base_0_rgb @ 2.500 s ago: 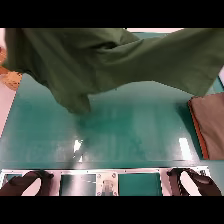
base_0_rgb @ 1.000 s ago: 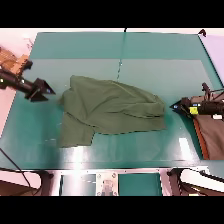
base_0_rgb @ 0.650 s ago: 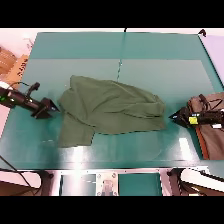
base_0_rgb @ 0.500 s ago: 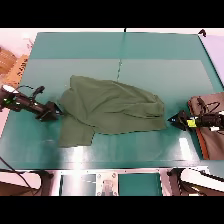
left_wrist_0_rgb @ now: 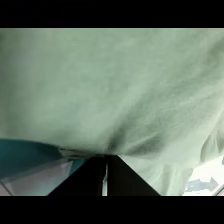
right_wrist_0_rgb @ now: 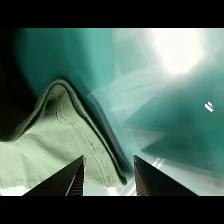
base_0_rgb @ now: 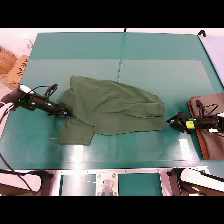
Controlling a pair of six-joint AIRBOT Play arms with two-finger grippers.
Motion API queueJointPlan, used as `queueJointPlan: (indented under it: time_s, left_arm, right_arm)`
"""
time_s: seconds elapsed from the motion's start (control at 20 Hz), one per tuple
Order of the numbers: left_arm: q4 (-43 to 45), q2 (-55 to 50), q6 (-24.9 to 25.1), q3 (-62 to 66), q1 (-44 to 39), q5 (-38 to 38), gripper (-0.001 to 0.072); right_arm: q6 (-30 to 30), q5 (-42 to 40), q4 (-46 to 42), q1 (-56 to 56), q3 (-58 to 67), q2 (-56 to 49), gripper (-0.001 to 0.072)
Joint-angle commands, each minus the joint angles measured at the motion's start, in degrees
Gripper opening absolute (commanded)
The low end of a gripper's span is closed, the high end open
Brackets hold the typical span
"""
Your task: Fold the shirts.
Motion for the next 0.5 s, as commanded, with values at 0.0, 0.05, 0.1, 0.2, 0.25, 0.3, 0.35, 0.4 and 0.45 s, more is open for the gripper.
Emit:
queueJointPlan:
  time_s: [0.0,0.05,0.1,0.2,0.25,0.3,0.35,0.4,0.45]
  left_arm:
    - [3.6,0.0,0.5,1.1,-0.5,-4.3,0.0024]
    - [3.8,0.0,0.4,1.4,-0.5,-5.0,0.0024]
    - [4.0,0.1,0.2,1.5,-0.5,-5.2,0.0024]
    - [4.0,0.1,0.2,1.6,-0.5,-5.0,0.0024]
    - [4.0,0.1,0.2,1.6,-0.5,-5.0,0.0024]
    - [4.0,0.2,0.2,1.6,-0.5,-5.1,0.0024]
    - [4.0,0.6,0.2,1.6,-0.5,-5.1,0.0024]
    - [4.0,1.2,0.1,2.1,-0.5,-5.2,0.0024]
    - [4.0,2.1,-0.1,3.0,-0.5,-5.4,0.0023]
  right_arm:
    - [0.0,-0.4,-0.2,1.7,-0.9,-0.7,0.0374]
    - [0.0,-0.6,-0.2,2.8,-1.3,-1.1,0.0374]
    - [0.0,-0.8,-0.2,4.1,-1.4,-1.9,0.0374]
    - [0.0,-0.8,-0.2,7.3,-1.5,-3.5,0.0371]
    - [0.0,-0.8,0.0,9.0,-1.5,-4.0,0.0368]
    - [0.0,-1.2,1.1,10.6,-1.4,-4.3,0.0328]
    - [0.0,-1.8,2.5,11.7,-1.2,-4.3,0.0226]
    - [-0.2,-2.1,4.2,12.6,-0.4,-4.3,0.0091]
    - [-1.4,-1.7,6.3,13.1,0.8,-4.2,0.0022]
